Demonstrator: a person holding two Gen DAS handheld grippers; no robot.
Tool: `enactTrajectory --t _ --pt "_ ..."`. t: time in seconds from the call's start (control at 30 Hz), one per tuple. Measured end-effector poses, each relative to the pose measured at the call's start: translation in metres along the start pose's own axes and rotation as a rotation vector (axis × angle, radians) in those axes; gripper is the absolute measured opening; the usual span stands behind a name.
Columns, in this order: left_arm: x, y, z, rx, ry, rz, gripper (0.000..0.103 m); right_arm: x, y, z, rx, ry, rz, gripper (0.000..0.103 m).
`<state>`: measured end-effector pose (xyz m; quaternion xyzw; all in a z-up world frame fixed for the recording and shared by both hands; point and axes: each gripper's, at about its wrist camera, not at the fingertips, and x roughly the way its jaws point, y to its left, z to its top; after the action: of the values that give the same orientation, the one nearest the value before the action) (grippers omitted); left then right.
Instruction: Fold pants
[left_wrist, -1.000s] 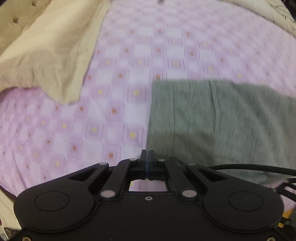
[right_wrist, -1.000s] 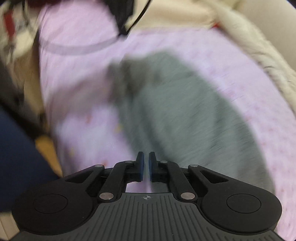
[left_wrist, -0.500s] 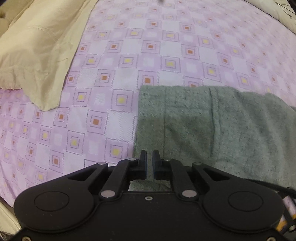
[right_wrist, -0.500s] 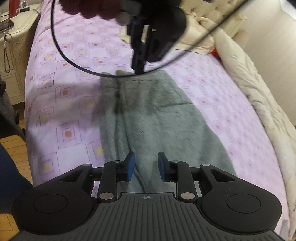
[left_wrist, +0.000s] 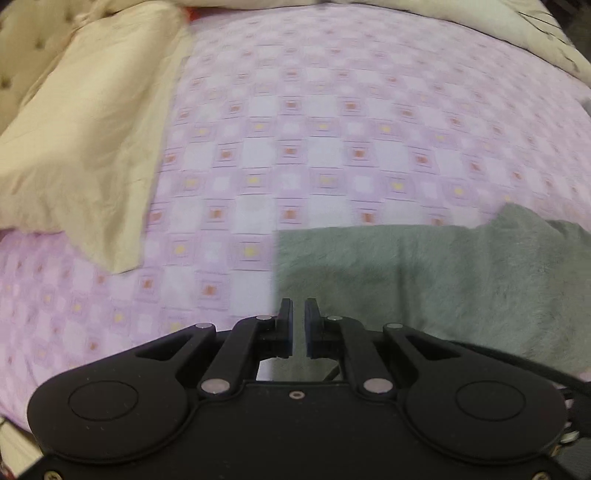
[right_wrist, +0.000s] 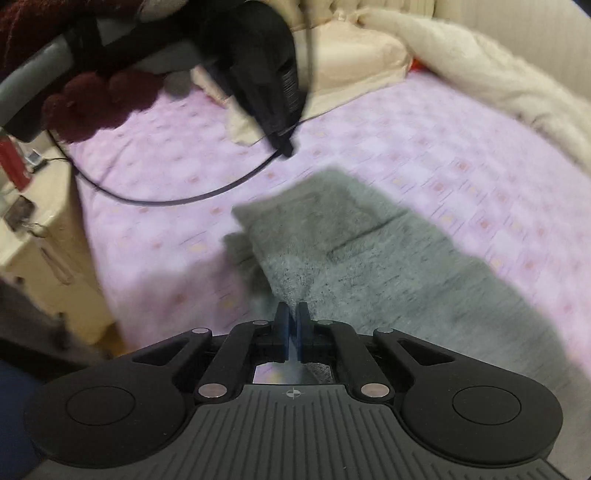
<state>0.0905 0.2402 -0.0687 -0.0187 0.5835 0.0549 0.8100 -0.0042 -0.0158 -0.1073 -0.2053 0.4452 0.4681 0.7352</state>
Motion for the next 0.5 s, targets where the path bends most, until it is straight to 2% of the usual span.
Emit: enactTrajectory --t 0.13,0.2,0.27,0.4,0.5 --pt "0.028 -0.032 -0.006 0.039 0.038 -0.05 0.013 0.031 0.0 -0.014 0.002 0.079 -0.025 0.004" --pt "0.052 -0.043 -0.012 0.051 0.105 -0.059 0.016 0.031 -0.005 -0.01 0.044 0.076 -0.03 0.005" --pt "0.078 -0.046 -0.026 0.046 0.214 -0.049 0.011 0.02 -0.009 -0.008 0.051 0.052 -0.022 0.005" --pt "0.075 -0.04 -0.043 0.03 0.171 -0.07 0.01 -0.015 -0.029 -0.015 0.081 0.038 -0.041 0.007" --pt "0.073 -0.041 -0.047 0.058 0.166 -0.066 0.01 -0.046 -0.066 -0.025 0.192 0.012 -0.094 0.007"
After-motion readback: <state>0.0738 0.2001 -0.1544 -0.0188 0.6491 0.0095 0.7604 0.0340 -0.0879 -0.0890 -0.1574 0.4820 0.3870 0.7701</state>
